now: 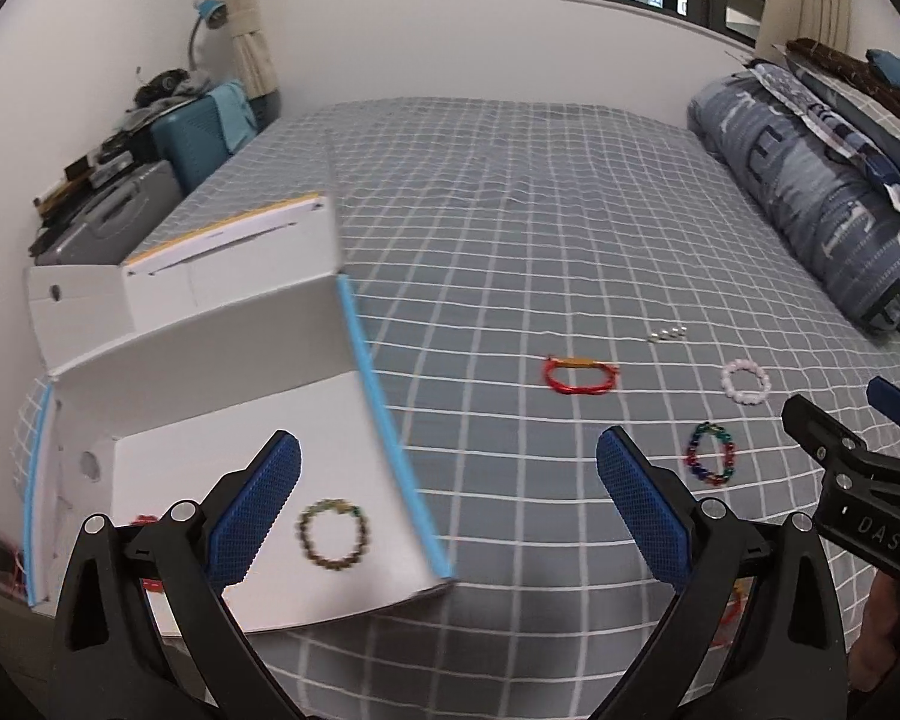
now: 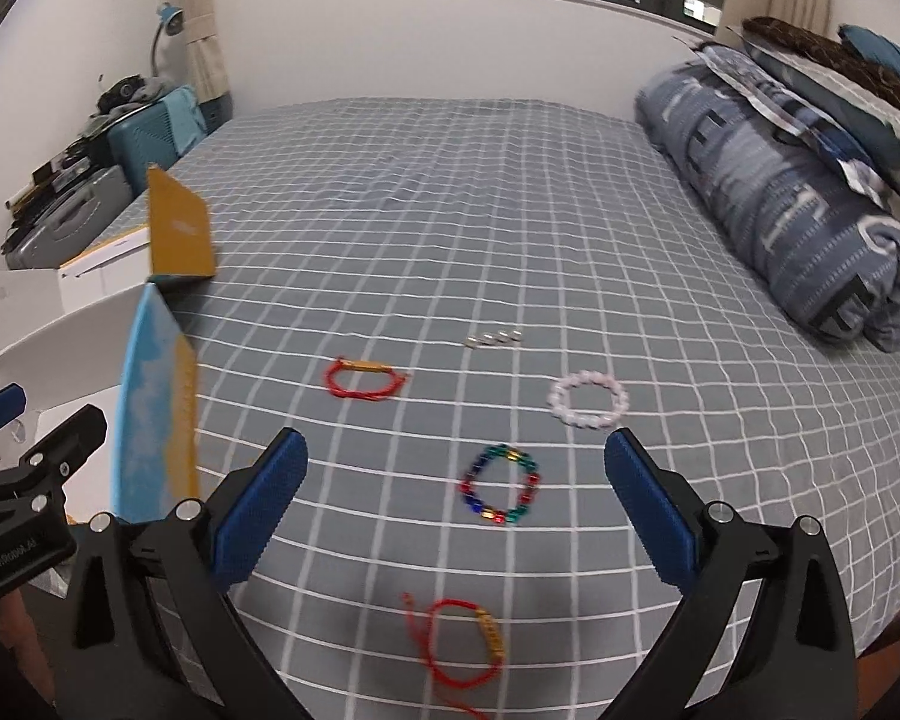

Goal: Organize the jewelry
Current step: 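Withdraw both tools from the box back over the bed, then grasp red cord bracelet with left tool while right tool grasps multicolour bracelet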

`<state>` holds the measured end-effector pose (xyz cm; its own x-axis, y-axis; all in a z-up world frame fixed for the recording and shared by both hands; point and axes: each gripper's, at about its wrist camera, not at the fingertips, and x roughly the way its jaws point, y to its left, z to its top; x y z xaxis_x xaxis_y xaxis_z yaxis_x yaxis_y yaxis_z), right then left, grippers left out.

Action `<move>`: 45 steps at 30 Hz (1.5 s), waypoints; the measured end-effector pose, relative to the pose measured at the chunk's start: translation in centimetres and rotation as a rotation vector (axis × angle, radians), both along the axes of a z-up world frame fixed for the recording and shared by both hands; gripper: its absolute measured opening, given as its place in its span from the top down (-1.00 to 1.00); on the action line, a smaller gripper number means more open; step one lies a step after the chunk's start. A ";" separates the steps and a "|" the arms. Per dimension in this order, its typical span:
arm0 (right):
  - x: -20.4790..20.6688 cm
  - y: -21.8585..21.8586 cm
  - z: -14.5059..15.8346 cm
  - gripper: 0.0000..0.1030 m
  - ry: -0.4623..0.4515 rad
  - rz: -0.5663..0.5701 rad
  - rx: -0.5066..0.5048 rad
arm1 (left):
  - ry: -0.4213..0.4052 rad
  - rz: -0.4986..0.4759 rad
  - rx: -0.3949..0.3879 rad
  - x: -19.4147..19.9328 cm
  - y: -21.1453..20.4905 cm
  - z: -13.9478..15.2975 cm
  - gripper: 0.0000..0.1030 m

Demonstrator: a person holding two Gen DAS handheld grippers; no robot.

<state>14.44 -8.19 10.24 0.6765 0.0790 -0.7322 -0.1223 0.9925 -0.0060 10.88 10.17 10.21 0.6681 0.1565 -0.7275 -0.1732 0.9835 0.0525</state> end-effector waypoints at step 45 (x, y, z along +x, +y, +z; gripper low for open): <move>9.1 -5.9 -16.0 -0.30 0.273 -0.027 0.001 | 0.205 -0.191 -0.042 -1.0 -14.1 -17.2 -0.36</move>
